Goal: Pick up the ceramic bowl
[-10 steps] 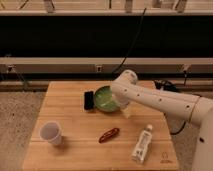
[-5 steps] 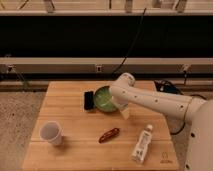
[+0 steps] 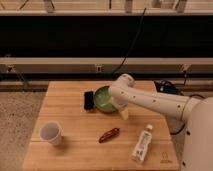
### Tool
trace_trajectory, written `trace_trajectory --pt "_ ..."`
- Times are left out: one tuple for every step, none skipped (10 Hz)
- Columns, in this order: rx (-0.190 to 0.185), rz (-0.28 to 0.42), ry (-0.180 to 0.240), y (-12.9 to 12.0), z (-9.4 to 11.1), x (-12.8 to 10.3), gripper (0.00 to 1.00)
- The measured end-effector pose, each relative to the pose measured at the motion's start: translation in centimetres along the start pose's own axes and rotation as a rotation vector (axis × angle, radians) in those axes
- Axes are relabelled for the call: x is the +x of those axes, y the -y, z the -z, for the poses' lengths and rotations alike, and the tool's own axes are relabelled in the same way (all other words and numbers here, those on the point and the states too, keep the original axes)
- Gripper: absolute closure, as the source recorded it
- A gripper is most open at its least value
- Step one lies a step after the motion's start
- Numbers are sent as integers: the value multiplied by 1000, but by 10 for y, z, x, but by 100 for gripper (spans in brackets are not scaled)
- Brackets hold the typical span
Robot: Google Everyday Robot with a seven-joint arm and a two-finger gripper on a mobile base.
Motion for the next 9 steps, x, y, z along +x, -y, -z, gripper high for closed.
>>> trace_trajectory --pt "-2 1 1 0 -1 0 20" --pt "-4 2 2 0 -2 1 20" --pt "-7 5 4 -1 -5 0 20" --pt "-7 6 4 -1 -7 1 20" --pt "-7 7 5 -1 -8 1 20" --pt "-9 8 8 -1 -10 1 20" --pt "-11 10 8 -2 -12 2 20" --pt "-12 11 9 -2 -13 2 20" --pt "-13 12 9 -3 -14 2 21"
